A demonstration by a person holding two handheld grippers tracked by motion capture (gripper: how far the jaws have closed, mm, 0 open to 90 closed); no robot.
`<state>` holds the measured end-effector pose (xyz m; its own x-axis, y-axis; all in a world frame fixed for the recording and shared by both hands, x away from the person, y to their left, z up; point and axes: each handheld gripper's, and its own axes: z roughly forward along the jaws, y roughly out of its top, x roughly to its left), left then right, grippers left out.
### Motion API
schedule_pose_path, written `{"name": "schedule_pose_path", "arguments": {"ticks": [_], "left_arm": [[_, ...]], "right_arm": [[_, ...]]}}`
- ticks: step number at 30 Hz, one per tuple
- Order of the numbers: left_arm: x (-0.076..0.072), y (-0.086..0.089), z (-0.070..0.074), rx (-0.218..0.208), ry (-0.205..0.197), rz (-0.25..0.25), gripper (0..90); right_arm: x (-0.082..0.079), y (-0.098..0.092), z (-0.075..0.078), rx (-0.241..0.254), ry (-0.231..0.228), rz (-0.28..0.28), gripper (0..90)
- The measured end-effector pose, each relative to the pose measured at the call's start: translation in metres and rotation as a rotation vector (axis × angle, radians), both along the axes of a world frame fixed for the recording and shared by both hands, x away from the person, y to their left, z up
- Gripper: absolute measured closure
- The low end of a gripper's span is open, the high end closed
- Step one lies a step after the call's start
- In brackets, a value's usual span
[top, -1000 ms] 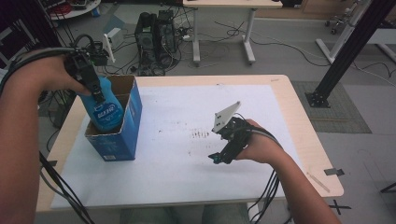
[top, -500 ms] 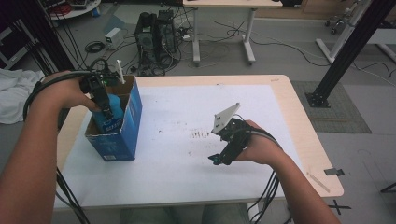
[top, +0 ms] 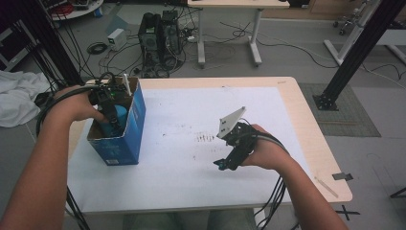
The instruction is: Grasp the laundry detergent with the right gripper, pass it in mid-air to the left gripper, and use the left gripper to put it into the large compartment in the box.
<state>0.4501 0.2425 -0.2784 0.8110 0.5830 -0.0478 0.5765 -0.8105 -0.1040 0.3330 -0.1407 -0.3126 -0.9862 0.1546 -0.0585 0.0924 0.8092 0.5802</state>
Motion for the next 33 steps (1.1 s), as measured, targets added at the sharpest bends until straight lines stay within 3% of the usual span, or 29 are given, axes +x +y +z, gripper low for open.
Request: {"name": "schedule_pose_path", "arguments": {"ticks": [5,16,22,23,24,25,28,33], "left_arm": [[-0.001,0.002,-0.006,-0.010,-0.004,0.047,38.9],[-0.002,0.001,-0.011,-0.017,-0.018,0.033,38.5],[-0.003,0.001,-0.011,-0.024,-0.015,0.066,36.7],[-0.003,0.001,-0.010,-0.010,-0.014,0.053,35.1],[-0.004,0.001,-0.011,-0.019,-0.027,0.077,33.2],[-0.003,0.001,-0.009,-0.002,-0.016,0.053,33.2],[-0.005,0.000,-0.007,-0.018,-0.035,0.060,31.7],[-0.006,-0.002,-0.002,-0.015,-0.029,0.057,31.2]], "right_arm": [[0.000,0.003,-0.001,-0.008,0.000,0.012,12.3],[0.000,0.007,-0.002,-0.012,0.000,0.017,12.3],[0.000,0.005,-0.002,-0.016,-0.003,0.015,12.3],[-0.001,0.005,-0.002,-0.014,-0.005,0.012,12.3],[-0.001,0.005,-0.002,-0.012,-0.008,0.013,12.3],[-0.001,0.004,-0.001,-0.010,-0.007,0.010,12.3],[-0.001,0.004,-0.001,-0.011,-0.010,0.016,12.3],[-0.002,0.005,-0.001,-0.009,-0.011,0.019,12.3]]}}
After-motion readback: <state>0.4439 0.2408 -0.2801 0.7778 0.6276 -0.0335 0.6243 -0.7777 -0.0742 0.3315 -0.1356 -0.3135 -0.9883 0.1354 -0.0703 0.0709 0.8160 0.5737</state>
